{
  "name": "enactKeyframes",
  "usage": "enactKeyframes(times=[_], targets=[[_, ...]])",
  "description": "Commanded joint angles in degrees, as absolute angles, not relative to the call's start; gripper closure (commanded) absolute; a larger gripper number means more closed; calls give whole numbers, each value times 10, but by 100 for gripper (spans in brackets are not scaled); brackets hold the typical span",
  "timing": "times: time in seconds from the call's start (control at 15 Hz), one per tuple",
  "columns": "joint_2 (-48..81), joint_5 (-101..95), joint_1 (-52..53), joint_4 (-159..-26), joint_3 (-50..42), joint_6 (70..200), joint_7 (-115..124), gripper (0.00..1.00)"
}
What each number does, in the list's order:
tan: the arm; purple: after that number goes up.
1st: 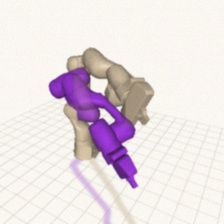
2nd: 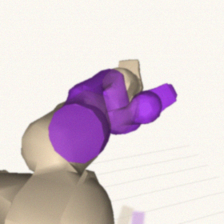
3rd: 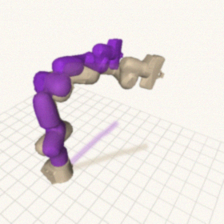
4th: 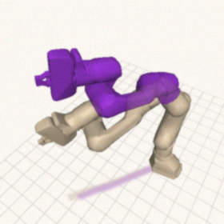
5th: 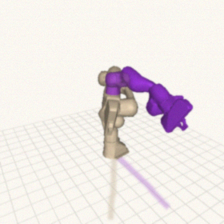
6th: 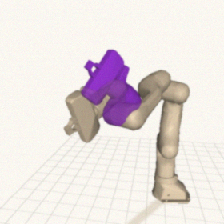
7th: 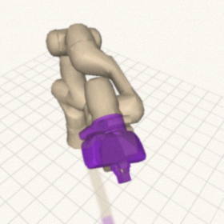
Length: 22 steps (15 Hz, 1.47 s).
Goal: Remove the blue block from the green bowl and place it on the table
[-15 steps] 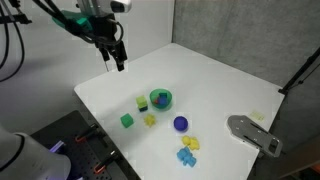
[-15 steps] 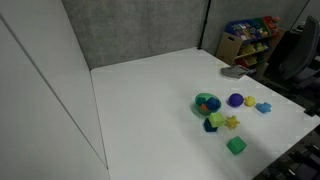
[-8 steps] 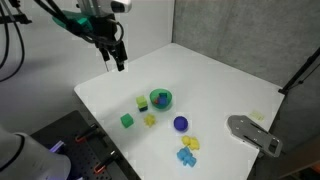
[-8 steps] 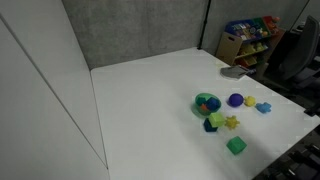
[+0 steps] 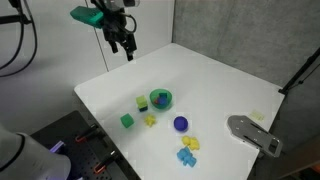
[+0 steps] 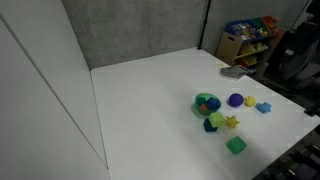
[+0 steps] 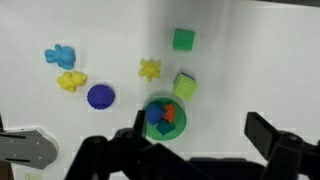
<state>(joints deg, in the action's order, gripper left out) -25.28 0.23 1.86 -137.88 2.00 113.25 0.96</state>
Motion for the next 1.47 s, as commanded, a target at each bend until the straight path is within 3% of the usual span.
enactKeyframes(times=[0.0,1.4], targets=[[-167,11,22,-1306,25,1144,18,0],[268,-67,51,-1074,-26,1289,263,0]])
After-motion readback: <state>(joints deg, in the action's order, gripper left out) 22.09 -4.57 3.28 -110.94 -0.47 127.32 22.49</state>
